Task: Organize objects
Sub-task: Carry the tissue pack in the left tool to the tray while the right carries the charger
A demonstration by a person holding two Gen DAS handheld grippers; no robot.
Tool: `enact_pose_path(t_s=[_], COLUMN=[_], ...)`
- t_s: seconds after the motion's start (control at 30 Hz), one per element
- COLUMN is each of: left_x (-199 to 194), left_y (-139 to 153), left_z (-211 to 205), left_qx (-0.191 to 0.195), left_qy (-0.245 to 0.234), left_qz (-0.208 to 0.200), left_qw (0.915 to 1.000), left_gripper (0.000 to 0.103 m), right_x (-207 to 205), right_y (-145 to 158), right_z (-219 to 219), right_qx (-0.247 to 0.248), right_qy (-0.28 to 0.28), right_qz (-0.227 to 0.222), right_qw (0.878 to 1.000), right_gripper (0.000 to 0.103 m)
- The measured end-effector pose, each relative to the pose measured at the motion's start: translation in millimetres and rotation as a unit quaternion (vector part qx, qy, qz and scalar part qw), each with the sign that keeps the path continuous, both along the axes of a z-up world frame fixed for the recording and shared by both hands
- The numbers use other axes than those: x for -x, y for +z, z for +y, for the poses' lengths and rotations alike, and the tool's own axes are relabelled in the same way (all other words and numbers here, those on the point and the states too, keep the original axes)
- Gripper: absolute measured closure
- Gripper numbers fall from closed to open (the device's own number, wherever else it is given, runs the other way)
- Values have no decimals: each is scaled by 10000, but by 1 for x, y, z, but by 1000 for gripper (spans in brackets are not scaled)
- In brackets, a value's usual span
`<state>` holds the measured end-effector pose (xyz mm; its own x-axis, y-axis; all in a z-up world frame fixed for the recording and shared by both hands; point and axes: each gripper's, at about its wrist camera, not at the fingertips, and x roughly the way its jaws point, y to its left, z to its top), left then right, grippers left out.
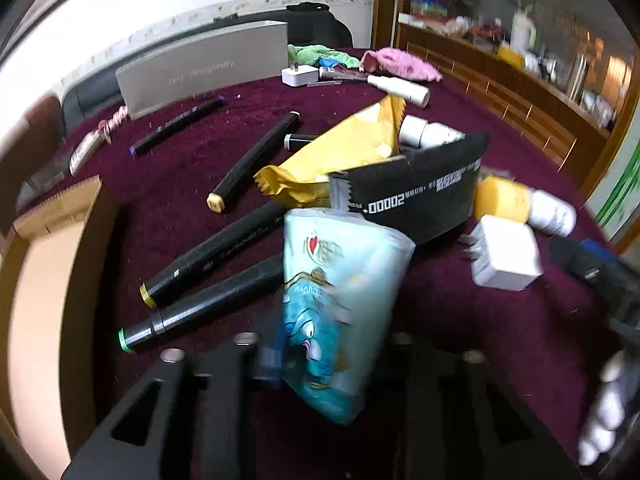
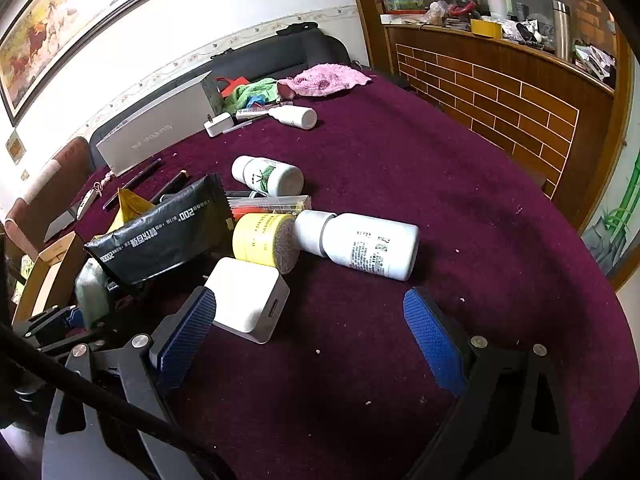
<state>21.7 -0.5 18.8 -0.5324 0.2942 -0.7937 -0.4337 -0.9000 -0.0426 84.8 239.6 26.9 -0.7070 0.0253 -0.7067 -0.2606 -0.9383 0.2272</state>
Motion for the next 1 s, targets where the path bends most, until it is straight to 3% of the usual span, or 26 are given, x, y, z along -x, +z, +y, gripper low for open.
enact_pose_path(t_s=[0.1,0.27,0.4,0.63,0.7,0.83,1.0], left_x=[-12,-46,-63,-73,-74,-76,-78], left_y=[17,51,67,66,63,58,55], left_z=[-21,-57,-88,-106,-109,-116,-117], left_qx=[-329,-896,-1293,-1511,-1539,-1556,-1539], left_qy=[95,166,234,303,357,406,392], left_qz=[44,338,361,299,269,232,237], left_qw=[9994,9953,9907,9876,9871,9867,9870], left_gripper=[90,90,90,90,90,90,90], right_x=[1,1,-3,3,11,26,40], right_y=[-1,0,7,28,26,10,-3], right_z=[0,0,-2,-32,-39,-47,-50], right_qx=[-3,22,63,-980,-1000,-1031,-654], right_qy=[-12,-7,337,1380,1599,1424,1064], right_qz=[-50,-36,24,-138,-302,-723,-887], right_qw=[10000,10000,9994,9855,9816,9818,9882], right_gripper=[7,7,7,7,8,10,10])
